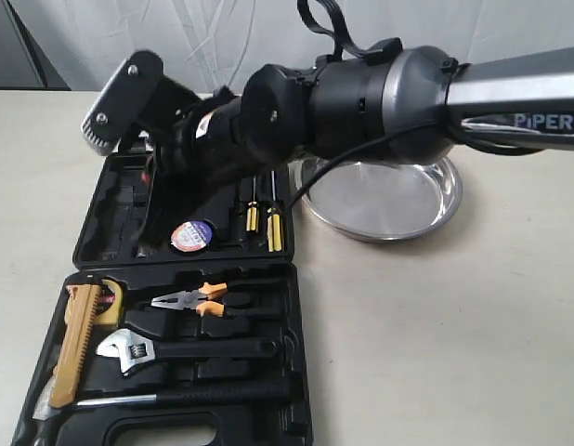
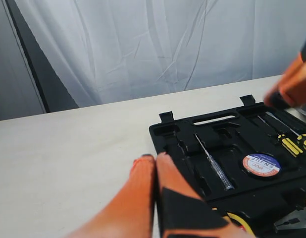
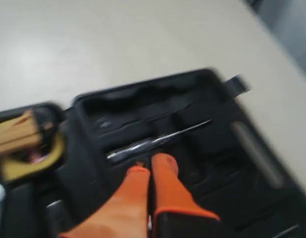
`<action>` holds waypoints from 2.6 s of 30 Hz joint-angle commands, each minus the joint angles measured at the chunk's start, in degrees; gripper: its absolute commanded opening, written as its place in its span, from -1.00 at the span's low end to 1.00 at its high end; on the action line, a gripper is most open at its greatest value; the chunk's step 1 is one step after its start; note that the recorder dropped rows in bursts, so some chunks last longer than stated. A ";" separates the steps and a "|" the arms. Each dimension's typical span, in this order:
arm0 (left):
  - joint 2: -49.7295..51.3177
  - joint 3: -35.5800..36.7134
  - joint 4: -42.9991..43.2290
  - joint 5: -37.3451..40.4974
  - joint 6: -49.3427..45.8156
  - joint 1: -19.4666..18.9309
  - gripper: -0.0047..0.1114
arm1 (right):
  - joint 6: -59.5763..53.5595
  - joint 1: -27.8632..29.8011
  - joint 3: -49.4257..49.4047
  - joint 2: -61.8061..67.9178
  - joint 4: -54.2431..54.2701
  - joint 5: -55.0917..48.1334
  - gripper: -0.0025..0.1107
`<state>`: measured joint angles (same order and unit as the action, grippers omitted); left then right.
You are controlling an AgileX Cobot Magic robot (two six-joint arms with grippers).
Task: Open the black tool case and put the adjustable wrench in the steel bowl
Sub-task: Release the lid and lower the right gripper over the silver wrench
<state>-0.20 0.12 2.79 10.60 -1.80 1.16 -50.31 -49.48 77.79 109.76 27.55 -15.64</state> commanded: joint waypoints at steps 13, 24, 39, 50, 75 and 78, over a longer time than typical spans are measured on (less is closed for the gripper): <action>0.20 -0.12 -0.09 -0.26 0.08 0.06 -0.91 | 1.58 -10.61 0.21 -0.24 7.03 -46.11 -0.97; 0.20 -0.12 -0.09 -0.26 0.08 0.06 -0.91 | 63.58 -10.95 0.21 -0.24 -54.94 -5.69 -0.97; 0.20 -0.12 -0.09 -0.32 0.08 0.06 -0.91 | 27.93 -9.81 0.21 3.38 -23.58 -25.56 -0.97; 0.20 -0.12 -0.09 -0.32 0.08 0.06 -0.91 | 27.83 -9.92 0.21 7.81 -23.58 -19.32 -0.97; 0.20 -0.12 -0.09 -0.32 0.08 0.06 -0.91 | 25.78 -9.92 0.21 8.32 -23.36 -21.00 -0.16; 0.20 -0.12 -0.09 -0.32 0.08 0.06 -0.91 | 24.47 -9.92 0.21 9.86 -23.00 -21.82 -0.17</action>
<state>-0.20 0.12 2.79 10.60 -1.80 1.16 -24.30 -59.60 77.90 118.27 4.83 -36.54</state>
